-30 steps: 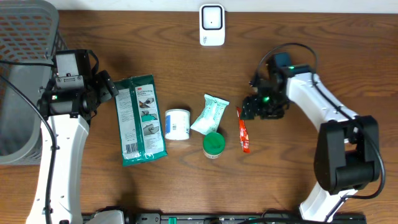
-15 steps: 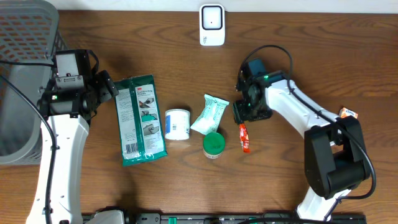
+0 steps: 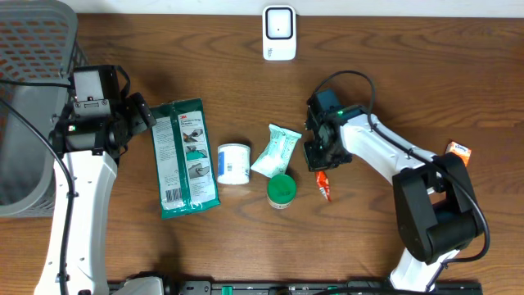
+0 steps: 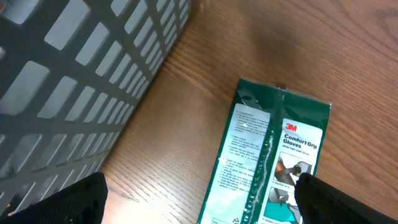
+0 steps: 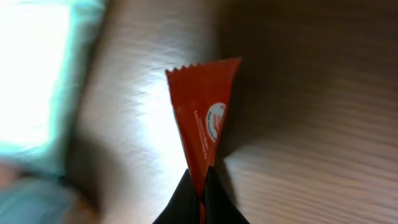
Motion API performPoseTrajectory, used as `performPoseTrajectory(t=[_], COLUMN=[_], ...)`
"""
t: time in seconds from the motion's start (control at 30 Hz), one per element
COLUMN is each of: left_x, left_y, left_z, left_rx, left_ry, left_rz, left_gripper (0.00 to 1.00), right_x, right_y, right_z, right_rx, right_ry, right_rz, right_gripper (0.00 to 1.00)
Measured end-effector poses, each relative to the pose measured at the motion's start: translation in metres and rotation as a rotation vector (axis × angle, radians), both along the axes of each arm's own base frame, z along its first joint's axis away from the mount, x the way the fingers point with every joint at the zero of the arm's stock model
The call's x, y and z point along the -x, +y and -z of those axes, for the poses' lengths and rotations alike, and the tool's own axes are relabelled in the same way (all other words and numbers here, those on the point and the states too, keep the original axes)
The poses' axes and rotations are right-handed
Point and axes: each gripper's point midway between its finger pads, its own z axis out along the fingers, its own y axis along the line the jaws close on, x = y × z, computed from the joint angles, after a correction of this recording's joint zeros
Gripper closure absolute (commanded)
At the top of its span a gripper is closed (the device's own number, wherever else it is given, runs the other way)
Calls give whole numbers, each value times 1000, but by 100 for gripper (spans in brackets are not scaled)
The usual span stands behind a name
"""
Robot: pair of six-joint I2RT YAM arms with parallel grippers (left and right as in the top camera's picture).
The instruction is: Scan the item barcode
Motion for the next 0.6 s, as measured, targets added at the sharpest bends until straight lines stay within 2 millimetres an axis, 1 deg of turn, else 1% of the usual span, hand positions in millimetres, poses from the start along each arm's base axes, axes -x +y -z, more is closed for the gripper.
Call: performPoseTrajectory(t=[0.07, 0.13, 0.2, 0.3, 0.37, 0.43, 0.6], left_x=[0, 0, 0, 0, 0, 0, 0], left_y=[0, 0, 0, 0, 0, 0, 0], left_z=[0, 0, 0, 0, 0, 0, 0], left_rx=[0, 0, 0, 0, 0, 0, 0], left_ry=[0, 0, 0, 0, 0, 0, 0], left_rz=[0, 0, 0, 0, 0, 0, 0], left_gripper=[4, 4, 4, 4, 4, 4, 4], right_x=[0, -2, -8, -18, -21, -22, -18], right_y=[10, 12, 9, -2, -10, -15, -22], right_z=[-6, -15, -25, -34, -35, -32, -18], right_rx=[-112, -217, -324, -442, -484, -506, -480], right_ry=[30, 52, 61, 52, 41, 31, 8], right_rz=[-4, 10, 34, 67, 84, 89, 72], right_gripper=[99, 99, 99, 98, 91, 81, 77])
